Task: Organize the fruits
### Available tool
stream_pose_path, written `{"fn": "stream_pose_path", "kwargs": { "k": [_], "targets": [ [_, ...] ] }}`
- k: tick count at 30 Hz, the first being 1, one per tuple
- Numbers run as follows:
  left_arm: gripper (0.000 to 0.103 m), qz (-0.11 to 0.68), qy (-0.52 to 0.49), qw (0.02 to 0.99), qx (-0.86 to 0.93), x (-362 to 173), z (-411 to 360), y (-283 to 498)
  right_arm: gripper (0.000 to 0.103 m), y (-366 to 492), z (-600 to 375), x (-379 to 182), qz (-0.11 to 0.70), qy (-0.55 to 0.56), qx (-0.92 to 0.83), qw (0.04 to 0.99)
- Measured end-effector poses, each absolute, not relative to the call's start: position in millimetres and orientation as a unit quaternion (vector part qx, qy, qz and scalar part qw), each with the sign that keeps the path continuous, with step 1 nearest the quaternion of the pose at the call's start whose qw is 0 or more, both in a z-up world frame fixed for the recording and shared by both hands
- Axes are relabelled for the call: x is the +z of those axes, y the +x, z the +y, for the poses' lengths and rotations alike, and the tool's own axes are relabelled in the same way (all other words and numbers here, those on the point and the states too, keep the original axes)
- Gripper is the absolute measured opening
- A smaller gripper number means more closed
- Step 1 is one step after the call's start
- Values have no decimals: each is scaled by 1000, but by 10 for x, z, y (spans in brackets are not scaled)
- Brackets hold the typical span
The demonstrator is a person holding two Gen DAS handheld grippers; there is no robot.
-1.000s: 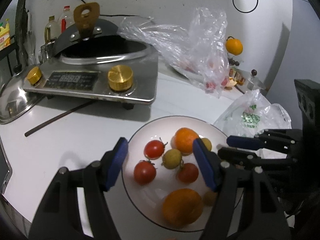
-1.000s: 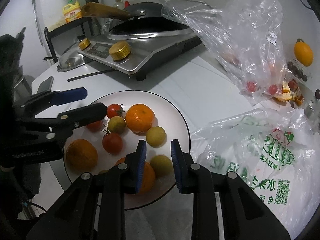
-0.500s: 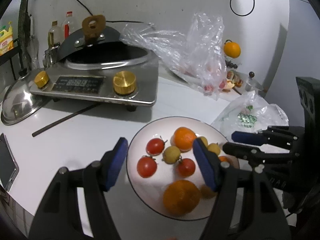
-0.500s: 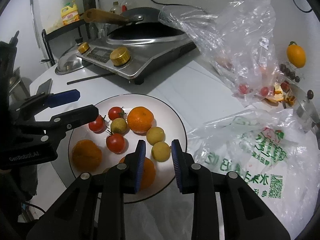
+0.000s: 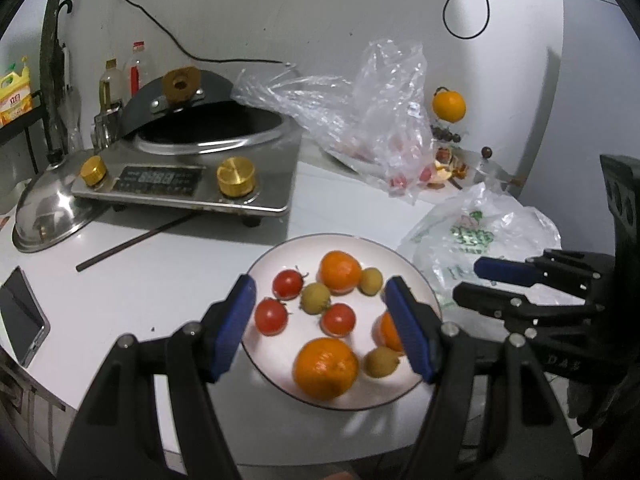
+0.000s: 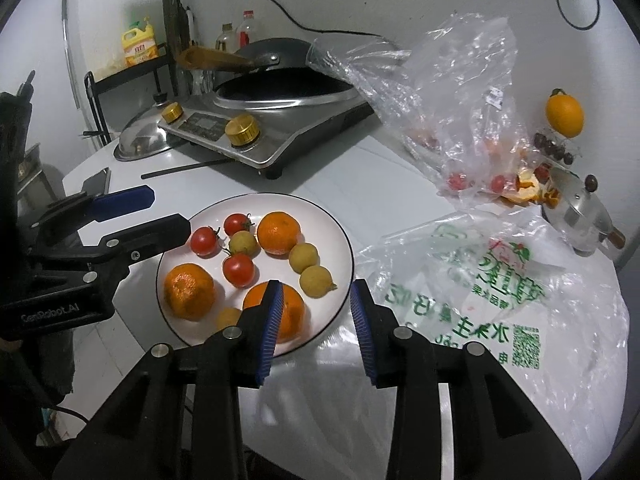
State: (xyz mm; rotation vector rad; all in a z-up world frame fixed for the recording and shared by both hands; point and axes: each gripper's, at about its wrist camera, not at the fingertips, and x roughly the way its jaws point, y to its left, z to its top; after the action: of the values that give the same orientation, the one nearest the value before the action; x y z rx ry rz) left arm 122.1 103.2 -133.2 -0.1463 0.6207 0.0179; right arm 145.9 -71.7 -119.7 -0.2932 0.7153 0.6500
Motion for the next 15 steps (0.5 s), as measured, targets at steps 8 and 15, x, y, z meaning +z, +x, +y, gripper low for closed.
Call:
{"fn": "stream_pose_path", "kwargs": {
  "k": [8,15],
  "targets": [
    [69,291,-58,955,3,-1194,827,1042,37,1268,-925,-1088,326,-129,301,887],
    [85,276,-53,960,-3,-1074,669,864,48,1101,-1113,-973,308,-123,290,898]
  ]
}}
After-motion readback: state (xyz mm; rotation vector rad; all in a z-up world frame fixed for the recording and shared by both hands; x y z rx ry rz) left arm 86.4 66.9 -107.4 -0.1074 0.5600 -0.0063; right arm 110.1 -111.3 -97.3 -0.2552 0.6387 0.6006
